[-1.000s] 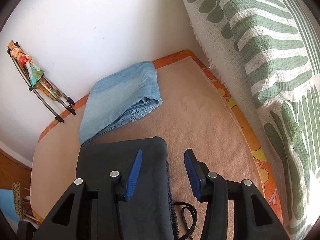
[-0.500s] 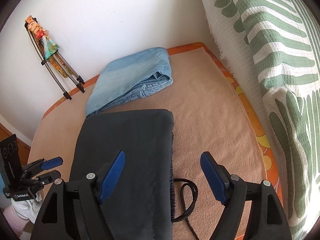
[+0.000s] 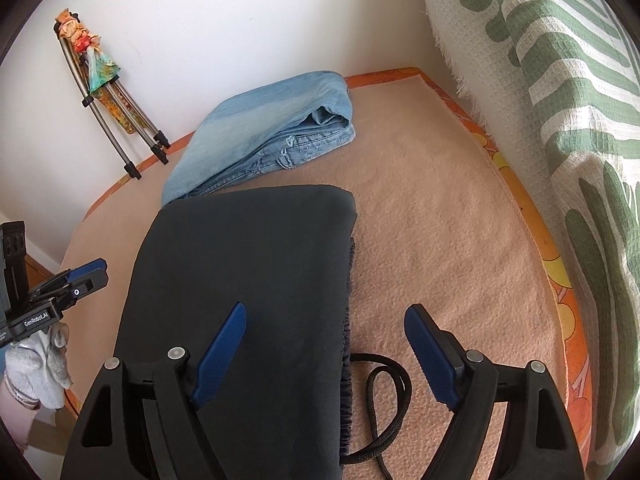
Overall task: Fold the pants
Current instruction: 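Open both tools and press the folded pants flat, then grasp the folded pants with the left tool while the right tool grasps them too, then carry the folded pants with both tools onto the folded light-blue jeans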
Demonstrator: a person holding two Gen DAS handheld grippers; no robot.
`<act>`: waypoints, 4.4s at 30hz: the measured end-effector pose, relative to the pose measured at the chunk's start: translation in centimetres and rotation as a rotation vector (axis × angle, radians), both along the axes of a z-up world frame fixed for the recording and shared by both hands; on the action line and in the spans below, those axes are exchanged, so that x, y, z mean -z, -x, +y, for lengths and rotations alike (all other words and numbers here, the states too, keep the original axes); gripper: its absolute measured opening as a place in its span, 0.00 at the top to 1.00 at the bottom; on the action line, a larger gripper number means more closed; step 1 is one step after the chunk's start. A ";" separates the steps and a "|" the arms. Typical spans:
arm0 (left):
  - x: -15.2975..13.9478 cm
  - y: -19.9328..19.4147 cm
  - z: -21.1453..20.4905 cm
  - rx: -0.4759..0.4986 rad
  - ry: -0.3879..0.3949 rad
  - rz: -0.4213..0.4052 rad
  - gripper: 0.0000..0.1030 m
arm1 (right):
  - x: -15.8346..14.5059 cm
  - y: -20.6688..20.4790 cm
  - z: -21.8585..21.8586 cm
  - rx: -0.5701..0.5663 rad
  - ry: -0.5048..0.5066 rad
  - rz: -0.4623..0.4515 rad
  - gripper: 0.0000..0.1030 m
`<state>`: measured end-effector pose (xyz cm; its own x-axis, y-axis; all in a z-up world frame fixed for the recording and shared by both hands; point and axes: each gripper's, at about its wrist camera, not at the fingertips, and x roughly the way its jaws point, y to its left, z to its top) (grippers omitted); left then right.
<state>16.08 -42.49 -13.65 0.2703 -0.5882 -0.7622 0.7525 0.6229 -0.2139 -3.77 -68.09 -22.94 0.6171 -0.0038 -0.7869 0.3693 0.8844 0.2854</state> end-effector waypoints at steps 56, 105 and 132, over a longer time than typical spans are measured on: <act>6.3 -2.6 -4.6 -0.016 0.176 0.388 0.79 | 3.9 -3.7 0.6 -0.094 -0.237 -0.005 0.35; -11.4 0.9 -4.3 0.101 0.335 -0.292 0.88 | -16.5 -4.7 7.7 -0.098 0.228 -0.307 0.82; -4.5 -17.8 -14.3 -0.048 0.165 -0.246 0.88 | -11.2 -28.2 -2.7 -0.198 0.221 -0.185 0.81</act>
<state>33.89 -56.76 -9.18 0.4658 -0.6804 -0.5658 0.7646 0.6313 -0.1297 24.42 -70.83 -11.75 0.7551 -0.0280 -0.6550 0.1448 0.9816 0.1249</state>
